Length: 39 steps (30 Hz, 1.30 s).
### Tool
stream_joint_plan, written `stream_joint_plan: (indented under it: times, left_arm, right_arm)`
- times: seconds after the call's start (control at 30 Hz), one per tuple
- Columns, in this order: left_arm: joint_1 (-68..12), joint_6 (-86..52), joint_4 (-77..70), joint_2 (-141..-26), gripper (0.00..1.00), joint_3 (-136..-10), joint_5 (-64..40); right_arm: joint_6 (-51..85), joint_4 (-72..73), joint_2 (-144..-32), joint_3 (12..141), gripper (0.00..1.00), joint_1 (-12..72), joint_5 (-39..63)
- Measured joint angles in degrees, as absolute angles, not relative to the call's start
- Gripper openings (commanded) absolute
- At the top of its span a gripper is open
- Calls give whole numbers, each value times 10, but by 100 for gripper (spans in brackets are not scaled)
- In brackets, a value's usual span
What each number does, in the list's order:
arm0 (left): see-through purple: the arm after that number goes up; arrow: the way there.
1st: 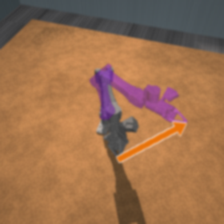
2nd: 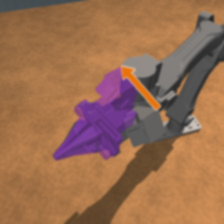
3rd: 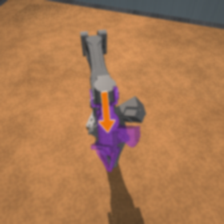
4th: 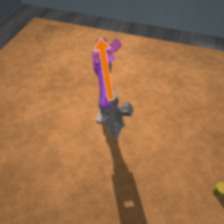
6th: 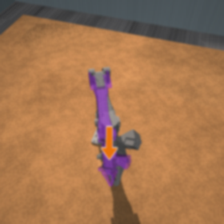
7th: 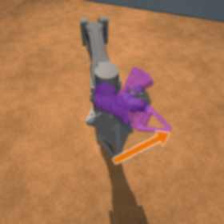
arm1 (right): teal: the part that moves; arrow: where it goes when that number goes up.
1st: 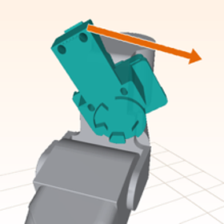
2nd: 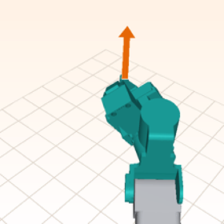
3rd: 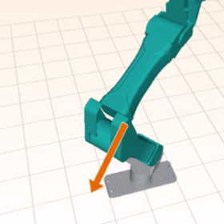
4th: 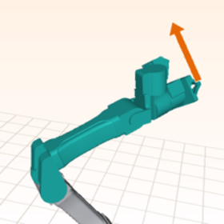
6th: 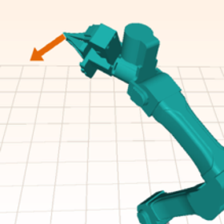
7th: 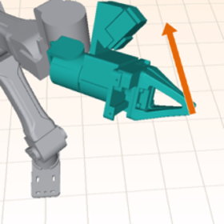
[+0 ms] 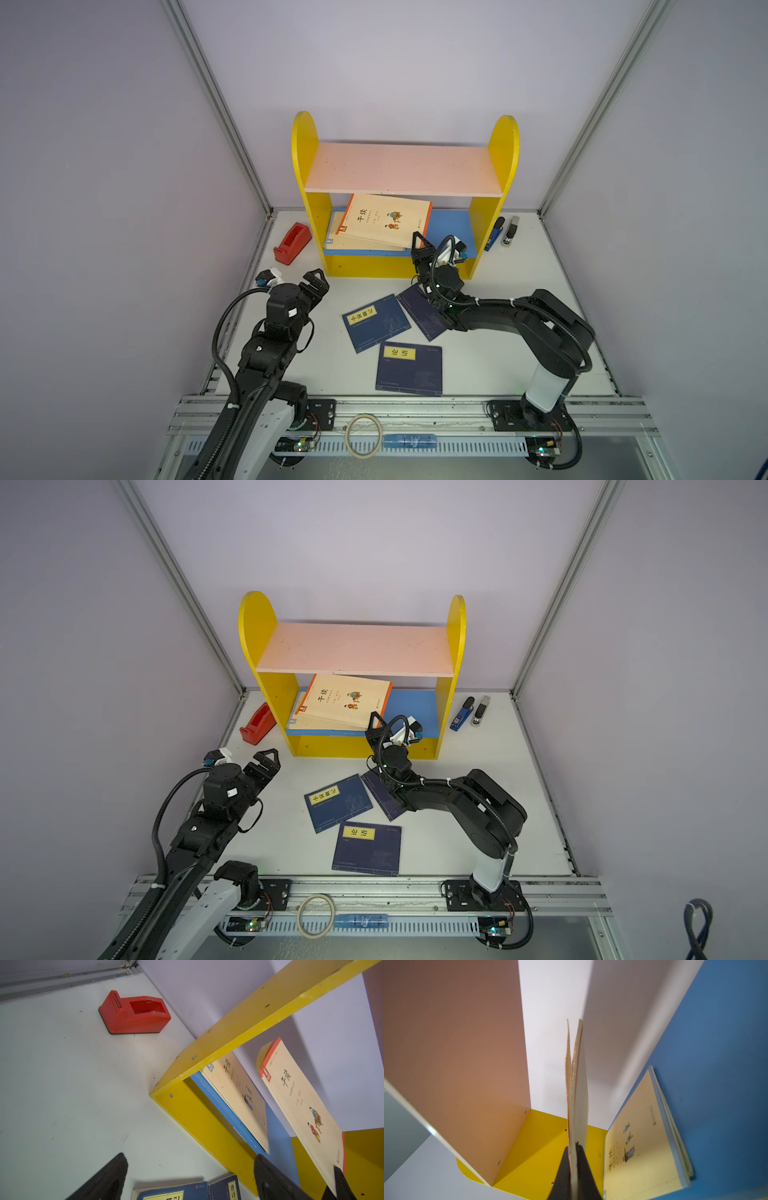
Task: Stacking books/files
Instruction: Place the book on the bookshelf.
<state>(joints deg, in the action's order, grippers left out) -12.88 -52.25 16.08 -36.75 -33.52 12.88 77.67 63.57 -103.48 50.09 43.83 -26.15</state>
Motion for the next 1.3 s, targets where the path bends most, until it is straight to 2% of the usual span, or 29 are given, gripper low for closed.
stream_joint_plan:
  times: [0.2,0.47,1.3]
  left_arm:
    - [-141,-504,157,-386,97,-340,160]
    - [-141,-497,157,-392,98,-340,170]
    - [-142,-495,152,-404,98,-343,170]
  right_arm:
    - [810,560,-1063,546,0,411,-166]
    - [813,447,-1080,608,0,385,-88]
    - [817,378,-1126,668,0,356,-73]
